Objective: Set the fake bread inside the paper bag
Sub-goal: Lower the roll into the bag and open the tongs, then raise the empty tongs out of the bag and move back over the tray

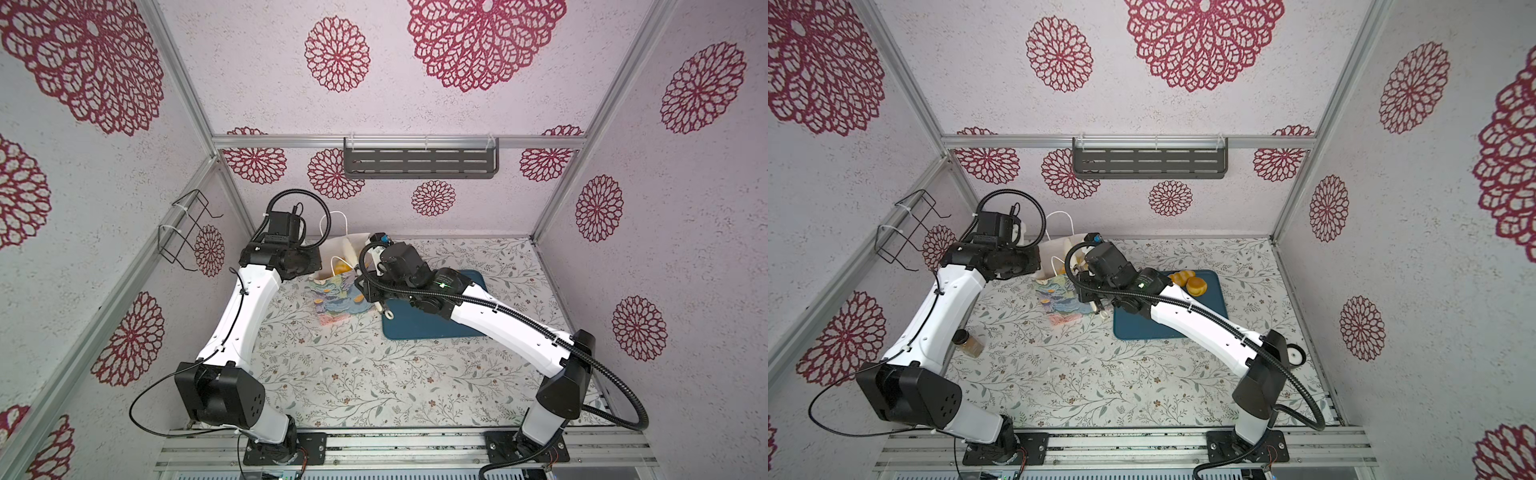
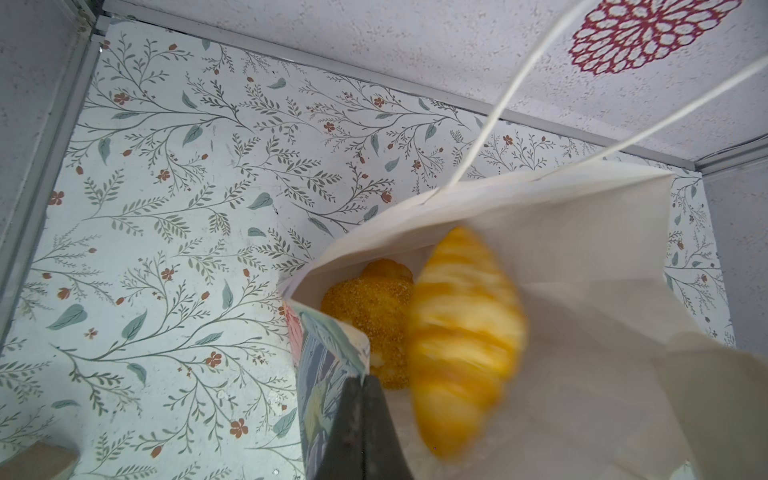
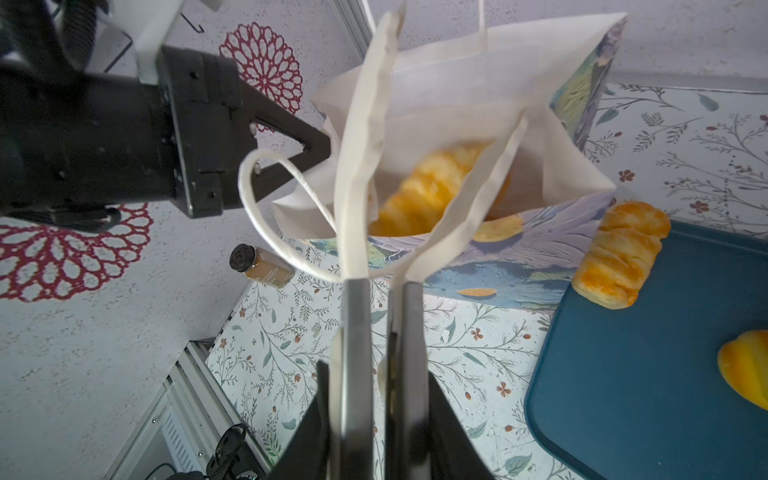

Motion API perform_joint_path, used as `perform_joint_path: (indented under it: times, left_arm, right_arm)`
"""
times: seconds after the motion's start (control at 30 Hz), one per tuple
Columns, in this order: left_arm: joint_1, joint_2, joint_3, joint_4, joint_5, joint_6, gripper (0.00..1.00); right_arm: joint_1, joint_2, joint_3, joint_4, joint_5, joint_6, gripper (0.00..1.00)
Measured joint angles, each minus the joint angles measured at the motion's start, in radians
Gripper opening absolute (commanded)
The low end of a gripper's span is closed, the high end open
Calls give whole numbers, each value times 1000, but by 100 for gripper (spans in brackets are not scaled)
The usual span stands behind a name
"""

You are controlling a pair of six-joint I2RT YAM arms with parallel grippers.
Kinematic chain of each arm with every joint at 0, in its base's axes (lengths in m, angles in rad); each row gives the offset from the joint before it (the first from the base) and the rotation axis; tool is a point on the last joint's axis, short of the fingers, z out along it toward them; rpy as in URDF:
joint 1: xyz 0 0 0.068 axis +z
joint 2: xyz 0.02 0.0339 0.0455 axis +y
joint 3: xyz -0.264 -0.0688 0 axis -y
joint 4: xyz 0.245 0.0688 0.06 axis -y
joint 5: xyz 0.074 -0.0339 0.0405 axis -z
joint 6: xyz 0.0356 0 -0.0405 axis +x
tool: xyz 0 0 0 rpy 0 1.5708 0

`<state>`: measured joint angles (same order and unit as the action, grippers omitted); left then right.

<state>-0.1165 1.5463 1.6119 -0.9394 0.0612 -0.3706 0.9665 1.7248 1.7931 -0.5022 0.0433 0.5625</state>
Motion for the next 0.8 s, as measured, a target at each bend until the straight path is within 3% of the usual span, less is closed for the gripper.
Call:
perform_joint_path:
  times: [0.6,0.8]
  left_arm:
    - [-2,0,0,0,-8,0,0]
    - [-2,-2,0,0,-8,0,0]
  right_arm:
    - [-17,1,45,-42,14,6,35]
    - [-22,-48,-13,-43,29,6,35]
